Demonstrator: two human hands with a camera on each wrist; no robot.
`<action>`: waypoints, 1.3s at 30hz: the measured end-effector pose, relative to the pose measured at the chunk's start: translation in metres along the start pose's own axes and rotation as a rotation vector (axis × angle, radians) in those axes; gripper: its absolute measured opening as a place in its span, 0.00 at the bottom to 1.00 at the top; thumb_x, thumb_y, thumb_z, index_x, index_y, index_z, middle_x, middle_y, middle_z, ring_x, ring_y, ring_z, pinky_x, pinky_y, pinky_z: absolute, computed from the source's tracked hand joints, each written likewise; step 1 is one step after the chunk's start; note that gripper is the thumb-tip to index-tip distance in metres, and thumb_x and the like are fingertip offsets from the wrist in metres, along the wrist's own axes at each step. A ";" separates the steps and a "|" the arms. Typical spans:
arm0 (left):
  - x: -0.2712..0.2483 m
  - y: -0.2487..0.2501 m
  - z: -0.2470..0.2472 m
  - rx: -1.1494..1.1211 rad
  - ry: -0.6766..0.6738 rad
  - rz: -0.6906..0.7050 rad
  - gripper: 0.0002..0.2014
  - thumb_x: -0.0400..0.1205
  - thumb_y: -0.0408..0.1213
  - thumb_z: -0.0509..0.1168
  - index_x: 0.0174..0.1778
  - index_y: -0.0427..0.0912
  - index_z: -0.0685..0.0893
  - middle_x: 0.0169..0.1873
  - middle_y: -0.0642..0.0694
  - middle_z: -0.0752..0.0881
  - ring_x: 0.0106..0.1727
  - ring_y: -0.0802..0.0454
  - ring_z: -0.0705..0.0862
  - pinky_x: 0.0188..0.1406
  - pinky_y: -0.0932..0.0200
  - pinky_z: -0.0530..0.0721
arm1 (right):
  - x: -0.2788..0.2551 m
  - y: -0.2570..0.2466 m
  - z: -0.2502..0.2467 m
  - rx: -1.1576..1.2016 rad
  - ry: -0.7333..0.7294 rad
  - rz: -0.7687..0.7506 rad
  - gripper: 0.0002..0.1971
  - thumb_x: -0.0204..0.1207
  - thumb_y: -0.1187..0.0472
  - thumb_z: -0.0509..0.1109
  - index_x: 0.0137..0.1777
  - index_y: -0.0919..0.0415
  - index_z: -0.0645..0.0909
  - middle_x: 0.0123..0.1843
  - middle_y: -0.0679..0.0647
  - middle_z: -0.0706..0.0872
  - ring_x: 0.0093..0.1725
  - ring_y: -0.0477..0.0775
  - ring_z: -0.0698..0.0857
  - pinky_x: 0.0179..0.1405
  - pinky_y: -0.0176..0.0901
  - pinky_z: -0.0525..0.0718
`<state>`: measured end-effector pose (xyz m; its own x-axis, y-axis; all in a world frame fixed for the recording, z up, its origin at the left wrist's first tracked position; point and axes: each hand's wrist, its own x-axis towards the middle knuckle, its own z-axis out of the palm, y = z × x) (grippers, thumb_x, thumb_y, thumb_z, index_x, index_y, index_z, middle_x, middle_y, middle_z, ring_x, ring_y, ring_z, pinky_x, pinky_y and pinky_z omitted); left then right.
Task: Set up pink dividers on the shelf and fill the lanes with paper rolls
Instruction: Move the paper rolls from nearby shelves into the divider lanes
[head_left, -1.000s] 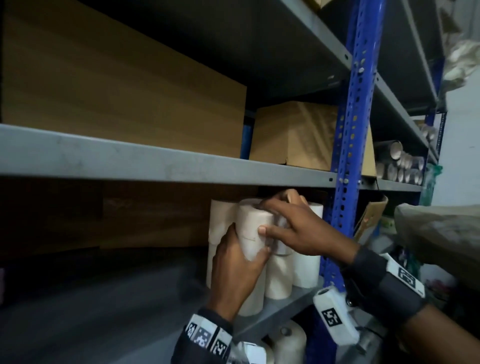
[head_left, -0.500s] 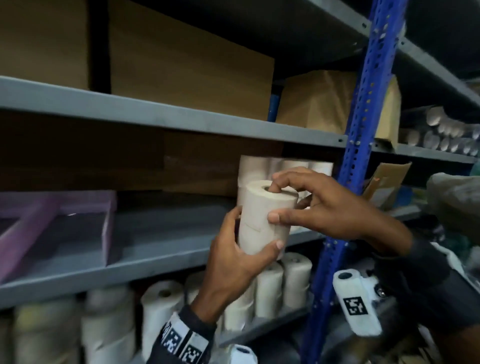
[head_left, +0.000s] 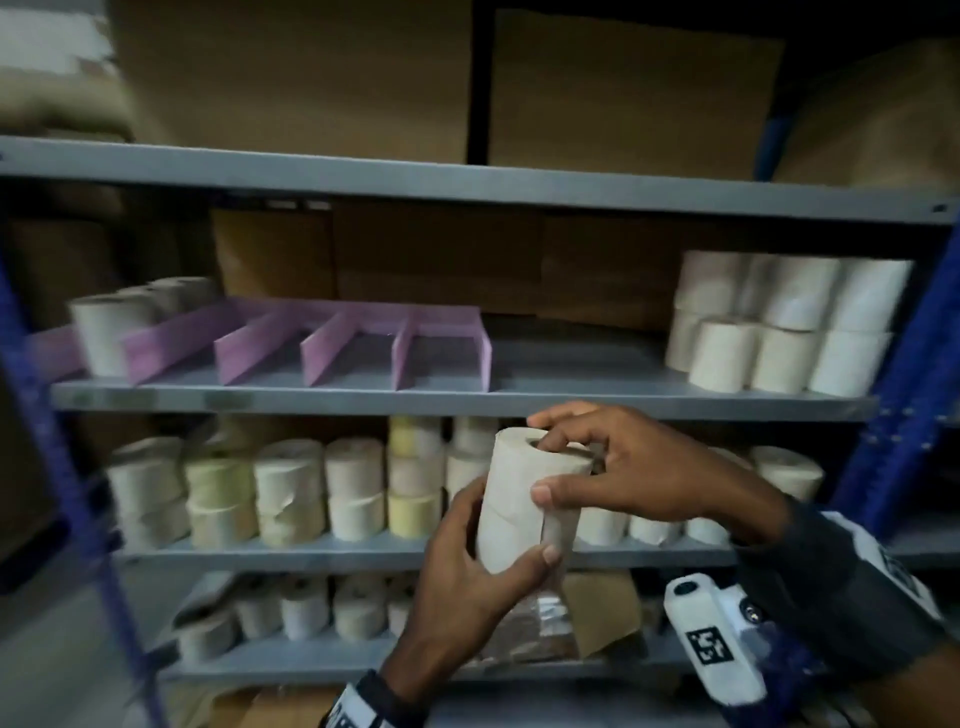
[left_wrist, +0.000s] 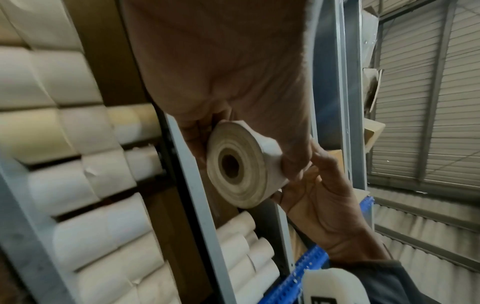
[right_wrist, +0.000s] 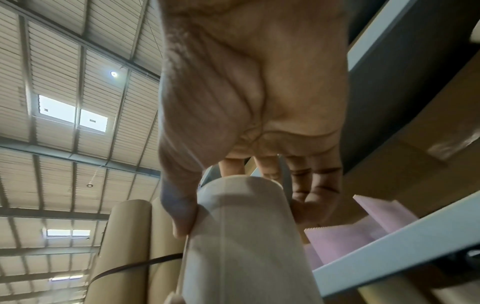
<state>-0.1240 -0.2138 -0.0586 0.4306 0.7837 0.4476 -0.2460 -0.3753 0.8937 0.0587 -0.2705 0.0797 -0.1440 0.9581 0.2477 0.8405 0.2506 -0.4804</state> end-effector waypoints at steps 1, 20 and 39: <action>-0.008 0.001 -0.012 0.001 0.014 -0.013 0.37 0.68 0.53 0.84 0.74 0.54 0.81 0.62 0.53 0.91 0.62 0.53 0.90 0.53 0.55 0.92 | 0.005 -0.007 0.009 0.019 -0.013 -0.021 0.24 0.61 0.30 0.75 0.54 0.40 0.88 0.70 0.33 0.78 0.69 0.33 0.77 0.66 0.52 0.83; -0.088 -0.011 -0.293 0.130 0.153 -0.073 0.44 0.61 0.61 0.89 0.73 0.78 0.76 0.70 0.65 0.86 0.69 0.63 0.86 0.60 0.62 0.88 | 0.131 -0.178 0.205 0.087 -0.079 -0.242 0.23 0.68 0.37 0.77 0.62 0.44 0.88 0.75 0.32 0.74 0.74 0.33 0.72 0.70 0.48 0.79; -0.026 -0.015 -0.373 0.907 0.325 0.444 0.37 0.79 0.47 0.66 0.85 0.42 0.69 0.84 0.33 0.71 0.81 0.31 0.76 0.68 0.36 0.86 | 0.278 -0.240 0.230 -0.055 0.194 -0.156 0.27 0.68 0.36 0.75 0.63 0.49 0.87 0.76 0.36 0.75 0.72 0.38 0.76 0.70 0.61 0.76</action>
<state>-0.4557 -0.0441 -0.0952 0.1758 0.5297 0.8298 0.4732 -0.7846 0.4006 -0.3034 -0.0319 0.0704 -0.1760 0.8622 0.4750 0.8438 0.3806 -0.3783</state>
